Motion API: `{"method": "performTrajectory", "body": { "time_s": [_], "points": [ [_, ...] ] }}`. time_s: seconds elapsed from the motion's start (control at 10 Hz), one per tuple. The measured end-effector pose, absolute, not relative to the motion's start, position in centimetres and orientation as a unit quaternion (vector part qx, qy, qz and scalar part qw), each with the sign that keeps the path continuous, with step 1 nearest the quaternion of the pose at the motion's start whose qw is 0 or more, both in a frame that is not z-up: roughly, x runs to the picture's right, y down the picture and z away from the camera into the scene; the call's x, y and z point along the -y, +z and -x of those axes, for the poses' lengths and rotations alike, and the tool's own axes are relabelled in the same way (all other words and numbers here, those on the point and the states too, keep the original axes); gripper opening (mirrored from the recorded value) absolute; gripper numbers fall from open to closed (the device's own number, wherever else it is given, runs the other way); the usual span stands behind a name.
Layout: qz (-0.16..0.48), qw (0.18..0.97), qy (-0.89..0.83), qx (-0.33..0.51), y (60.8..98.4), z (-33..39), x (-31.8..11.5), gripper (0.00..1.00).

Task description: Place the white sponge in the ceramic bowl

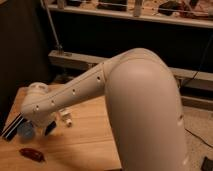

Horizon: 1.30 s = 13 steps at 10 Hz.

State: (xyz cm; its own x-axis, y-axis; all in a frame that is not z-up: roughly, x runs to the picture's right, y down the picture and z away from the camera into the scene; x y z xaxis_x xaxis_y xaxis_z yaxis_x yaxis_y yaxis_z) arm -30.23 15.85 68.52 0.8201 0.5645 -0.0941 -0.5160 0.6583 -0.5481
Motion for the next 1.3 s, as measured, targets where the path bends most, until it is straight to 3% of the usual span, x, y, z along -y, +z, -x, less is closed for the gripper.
{"method": "performTrajectory", "body": {
  "time_s": [0.4, 1.2, 1.3],
  "points": [
    [0.278, 0.913, 0.294, 0.051, 68.0, 32.5, -13.4, 0.53],
    [0.226, 0.917, 0.329, 0.014, 73.1, 37.4, -6.4, 0.53],
    [0.215, 0.918, 0.334, 0.002, 74.2, 37.8, -5.9, 0.59]
  ]
}}
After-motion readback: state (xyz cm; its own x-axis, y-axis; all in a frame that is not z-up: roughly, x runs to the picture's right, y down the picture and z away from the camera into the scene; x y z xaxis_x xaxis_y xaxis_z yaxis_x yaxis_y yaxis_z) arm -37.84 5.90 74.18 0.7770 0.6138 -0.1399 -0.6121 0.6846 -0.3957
